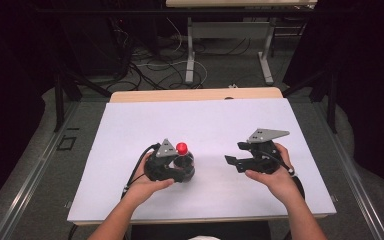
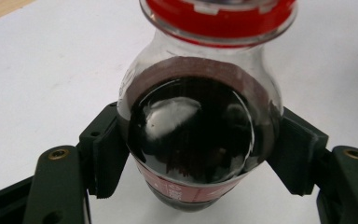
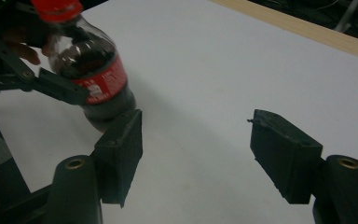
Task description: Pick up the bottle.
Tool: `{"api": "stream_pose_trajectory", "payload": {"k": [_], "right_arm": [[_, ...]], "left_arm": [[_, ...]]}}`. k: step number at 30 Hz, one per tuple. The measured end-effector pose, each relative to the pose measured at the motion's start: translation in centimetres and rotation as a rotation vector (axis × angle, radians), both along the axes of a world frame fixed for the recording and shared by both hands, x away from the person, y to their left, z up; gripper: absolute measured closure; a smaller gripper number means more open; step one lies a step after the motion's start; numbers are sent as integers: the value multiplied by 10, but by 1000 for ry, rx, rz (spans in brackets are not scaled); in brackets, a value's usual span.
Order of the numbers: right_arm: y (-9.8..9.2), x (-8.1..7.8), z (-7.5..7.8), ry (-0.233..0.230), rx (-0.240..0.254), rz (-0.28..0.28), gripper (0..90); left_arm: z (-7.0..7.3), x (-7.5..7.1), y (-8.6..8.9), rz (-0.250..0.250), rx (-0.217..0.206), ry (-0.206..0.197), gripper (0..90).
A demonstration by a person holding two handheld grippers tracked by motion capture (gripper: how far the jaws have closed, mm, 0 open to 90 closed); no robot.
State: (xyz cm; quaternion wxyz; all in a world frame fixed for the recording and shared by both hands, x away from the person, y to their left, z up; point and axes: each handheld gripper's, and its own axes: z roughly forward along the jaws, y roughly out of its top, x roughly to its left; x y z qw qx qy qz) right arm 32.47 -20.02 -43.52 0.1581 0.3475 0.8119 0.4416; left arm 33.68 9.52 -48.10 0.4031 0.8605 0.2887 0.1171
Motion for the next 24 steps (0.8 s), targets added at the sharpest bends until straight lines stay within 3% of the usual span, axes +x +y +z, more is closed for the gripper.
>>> {"api": "stream_pose_trajectory", "payload": {"k": [2, 7, 13, 14, 15, 20, 24], "right_arm": [[7, 0, 5, 12, -10, 26, 342], [23, 3, 14, -7, -10, 73, 352], [37, 8, 20, 5, 35, 102, 422], [40, 9, 21, -1, 42, 118, 422], [42, 8, 22, 3, 44, 119, 434], [56, 10, 25, 5, 17, 134, 485], [64, 12, 23, 2, -4, 134, 517]], "left_arm": [[-2, 0, -7, 6, -5, 5, 300], [-5, 2, -19, -14, 10, 3, 300], [-10, 5, -31, -16, 13, 2, 300], [-10, 4, -32, -20, 15, 20, 300], [-12, 5, -34, -17, 15, 8, 300], [-11, 5, -41, -43, 28, 15, 300], [-13, 4, -44, -35, 15, 11, 299]]}}
